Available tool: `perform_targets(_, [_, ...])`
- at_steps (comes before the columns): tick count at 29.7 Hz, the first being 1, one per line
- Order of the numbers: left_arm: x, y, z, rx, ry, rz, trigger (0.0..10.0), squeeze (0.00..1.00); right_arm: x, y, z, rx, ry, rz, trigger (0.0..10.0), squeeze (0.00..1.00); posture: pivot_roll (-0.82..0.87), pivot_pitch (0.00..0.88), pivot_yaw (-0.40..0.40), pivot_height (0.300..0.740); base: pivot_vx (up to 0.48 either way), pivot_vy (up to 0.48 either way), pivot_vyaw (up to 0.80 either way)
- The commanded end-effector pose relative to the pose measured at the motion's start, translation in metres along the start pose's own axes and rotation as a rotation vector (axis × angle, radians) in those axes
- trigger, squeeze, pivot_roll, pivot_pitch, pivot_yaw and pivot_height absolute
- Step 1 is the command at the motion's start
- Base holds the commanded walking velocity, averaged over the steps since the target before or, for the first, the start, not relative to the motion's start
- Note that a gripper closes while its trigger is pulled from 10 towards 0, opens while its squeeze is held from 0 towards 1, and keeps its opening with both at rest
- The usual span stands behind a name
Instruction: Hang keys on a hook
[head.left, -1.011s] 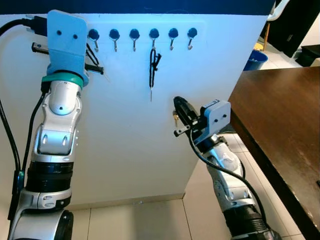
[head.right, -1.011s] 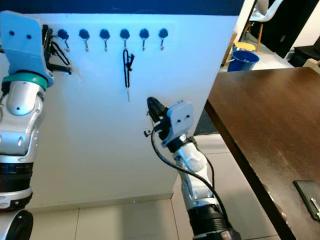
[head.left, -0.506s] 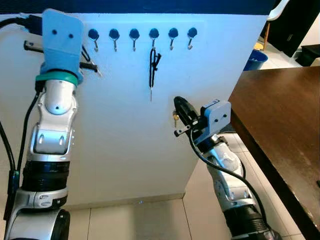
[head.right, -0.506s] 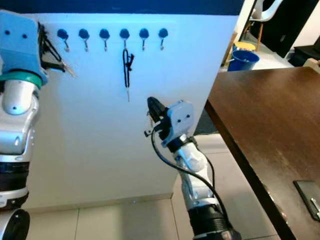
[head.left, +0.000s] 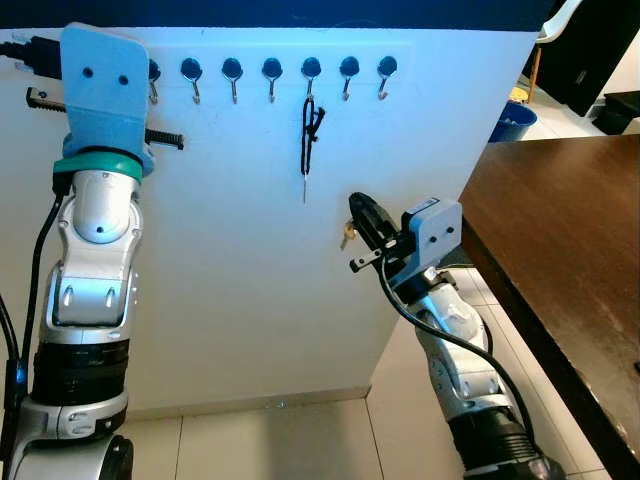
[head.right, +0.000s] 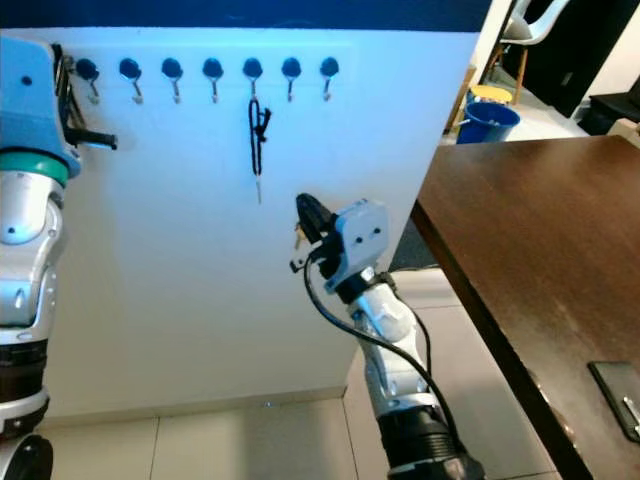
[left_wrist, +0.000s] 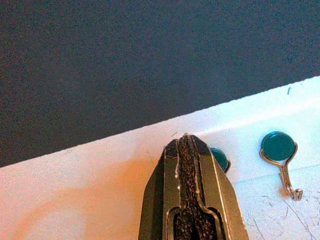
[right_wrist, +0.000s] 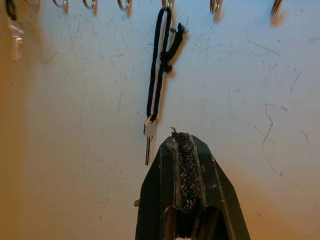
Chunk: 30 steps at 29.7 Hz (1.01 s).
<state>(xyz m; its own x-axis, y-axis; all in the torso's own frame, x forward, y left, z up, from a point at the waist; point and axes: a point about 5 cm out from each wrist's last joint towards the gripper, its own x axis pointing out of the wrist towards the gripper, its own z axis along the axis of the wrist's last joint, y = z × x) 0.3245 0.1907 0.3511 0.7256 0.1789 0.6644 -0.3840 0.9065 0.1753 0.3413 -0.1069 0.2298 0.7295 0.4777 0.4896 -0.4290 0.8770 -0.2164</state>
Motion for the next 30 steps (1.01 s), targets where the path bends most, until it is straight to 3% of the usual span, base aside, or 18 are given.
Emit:
perform_targets(1, [-0.001, 0.0, -0.003, 0.0, 0.012, -0.005, 10.0, 0.0, 0.0, 0.0, 0.0, -0.002, -0.007, 0.005, 10.0, 0.0, 0.12, 0.095, 0.07, 0.74, 0.0, 0.0, 0.0])
perform_targets(30, [0.006, -0.017, 0.0, -0.03, 0.003, -0.027, 10.0, 0.0, 0.001, 0.002, 0.001, -0.002, -0.015, 0.011, 10.0, 0.0, 0.11, 0.077, 0.08, 0.74, 0.0, 0.0, 0.0])
